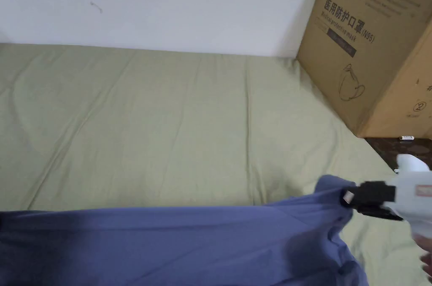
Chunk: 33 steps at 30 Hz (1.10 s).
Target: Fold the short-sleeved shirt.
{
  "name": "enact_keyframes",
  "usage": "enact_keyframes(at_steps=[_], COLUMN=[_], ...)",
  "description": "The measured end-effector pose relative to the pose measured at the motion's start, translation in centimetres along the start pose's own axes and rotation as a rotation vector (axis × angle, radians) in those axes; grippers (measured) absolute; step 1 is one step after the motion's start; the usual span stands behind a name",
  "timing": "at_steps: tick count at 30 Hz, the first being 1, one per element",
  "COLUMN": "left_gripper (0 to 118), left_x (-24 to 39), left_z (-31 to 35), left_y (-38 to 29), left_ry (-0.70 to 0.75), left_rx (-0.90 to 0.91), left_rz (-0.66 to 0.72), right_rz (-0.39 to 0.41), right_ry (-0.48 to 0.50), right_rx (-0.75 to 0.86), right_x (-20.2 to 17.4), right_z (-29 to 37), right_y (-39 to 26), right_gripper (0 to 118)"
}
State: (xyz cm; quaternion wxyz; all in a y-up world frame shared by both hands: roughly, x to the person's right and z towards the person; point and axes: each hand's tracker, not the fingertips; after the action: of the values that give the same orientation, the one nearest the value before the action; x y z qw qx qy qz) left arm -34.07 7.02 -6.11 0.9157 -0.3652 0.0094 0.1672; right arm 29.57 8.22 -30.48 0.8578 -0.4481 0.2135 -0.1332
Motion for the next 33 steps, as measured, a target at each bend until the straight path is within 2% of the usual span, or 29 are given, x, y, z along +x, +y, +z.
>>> enact_keyframes(at_steps=[4,9,14,16,17,18,19,20,21,22,25,27,30,32,33], left_gripper=[1,1,1,12,26,51,76,102,118,114,114,115,115,104,83], left_x=[0.5,0.0,-0.7,-0.6,-0.3,-0.2,0.0,-0.1,0.2,0.6,2.8,5.0,9.0,11.3,12.2], left_z=[2.6,3.7,3.2,3.1,3.3,3.5,3.9,4.0,4.2,5.2,6.3,7.1,7.2,6.5,6.4], left_y=[-2.2,-6.5,-10.9,-11.8,-12.1,-12.3,-12.3,-12.3,-12.2,-11.7,-10.6,-9.8,-9.0,-8.7,-8.6], left_ry=[-0.046,-0.067,-0.054,-0.040,-0.014,0.013,0.019,0.018,0.001,-0.036,-0.049,-0.032,0.134,0.268,0.304], left_rx=[-0.015,-0.083,-0.175,-0.193,-0.193,-0.184,-0.178,-0.161,-0.145,-0.059,0.014,0.082,0.145,0.162,0.172], left_rz=[-0.039,-0.050,-0.015,0.003,-0.003,-0.013,-0.003,0.033,0.070,0.101,0.144,0.107,0.041,0.007,-0.008], right_rz=[0.000,-0.093,-0.104,-0.098,-0.097,-0.084,-0.073,-0.055,-0.045,-0.030,0.022,0.068,0.150,0.192,0.209], right_ry=[-0.001,-0.026,-0.074,-0.096,-0.115,-0.142,-0.166,-0.172,-0.170,-0.161,-0.113,-0.108,-0.173,-0.175,-0.168], right_rx=[0.008,-0.068,-0.117,-0.123,-0.122,-0.120,-0.114,-0.105,-0.092,-0.069,0.026,0.089,0.188,0.258,0.273], right_x=[0.2,2.9,3.5,2.9,4.4,4.2,3.7,3.2,2.6,1.8,-1.3,-3.6,-7.6,-9.4,-10.2], right_z=[5.2,5.1,3.2,3.1,1.9,1.9,2.1,2.2,2.3,2.7,3.8,4.3,4.8,4.9,4.7], right_y=[-6.1,-11.6,-15.5,-16.2,-16.0,-16.0,-16.0,-15.9,-15.8,-15.5,-14.3,-13.5,-12.8,-12.7,-12.7], right_gripper=[0,0,0,1,5,21,45,78,108,116,117,117,117,116,109])
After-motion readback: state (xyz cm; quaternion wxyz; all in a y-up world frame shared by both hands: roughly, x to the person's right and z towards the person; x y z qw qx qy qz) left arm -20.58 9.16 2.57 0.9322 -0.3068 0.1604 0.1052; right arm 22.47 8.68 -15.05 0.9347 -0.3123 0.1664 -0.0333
